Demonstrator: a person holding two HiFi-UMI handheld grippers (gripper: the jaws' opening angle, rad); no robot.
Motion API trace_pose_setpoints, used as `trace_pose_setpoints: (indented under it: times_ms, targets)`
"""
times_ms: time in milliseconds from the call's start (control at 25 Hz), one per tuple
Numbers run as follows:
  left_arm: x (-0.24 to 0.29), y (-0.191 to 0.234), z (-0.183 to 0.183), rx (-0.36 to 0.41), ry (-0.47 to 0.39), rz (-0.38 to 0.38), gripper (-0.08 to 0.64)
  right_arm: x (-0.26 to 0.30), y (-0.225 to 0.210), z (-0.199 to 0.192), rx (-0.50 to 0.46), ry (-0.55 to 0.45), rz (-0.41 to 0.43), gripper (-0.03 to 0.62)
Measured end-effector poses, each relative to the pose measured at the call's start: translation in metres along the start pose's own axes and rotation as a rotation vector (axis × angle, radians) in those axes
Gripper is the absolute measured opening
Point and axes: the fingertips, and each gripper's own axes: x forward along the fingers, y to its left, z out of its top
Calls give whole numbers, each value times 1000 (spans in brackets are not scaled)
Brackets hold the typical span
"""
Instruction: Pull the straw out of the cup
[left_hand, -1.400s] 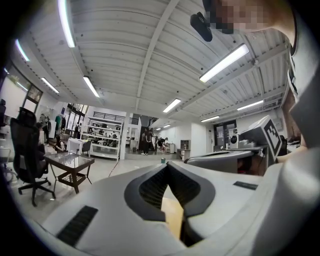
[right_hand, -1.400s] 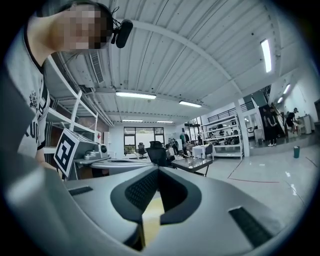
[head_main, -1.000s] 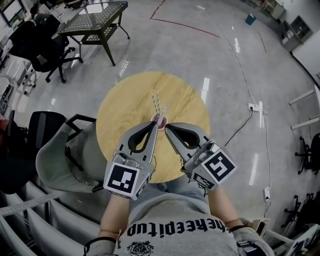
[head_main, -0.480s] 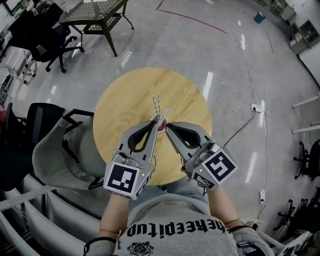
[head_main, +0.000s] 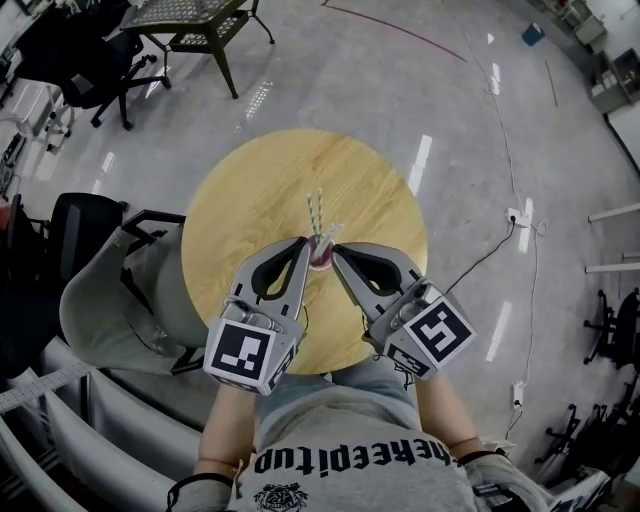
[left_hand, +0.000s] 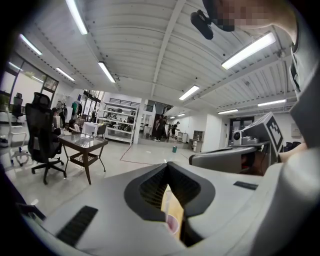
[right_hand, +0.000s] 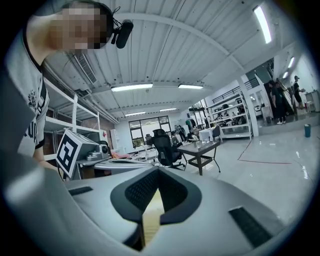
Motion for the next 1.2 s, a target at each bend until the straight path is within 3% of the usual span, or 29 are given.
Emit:
trace_pose_setpoints:
  times_ms: [1200]
  targets:
    - [44, 36, -49, -75, 144, -11, 66, 13, -27, -24, 48, 53, 23, 11]
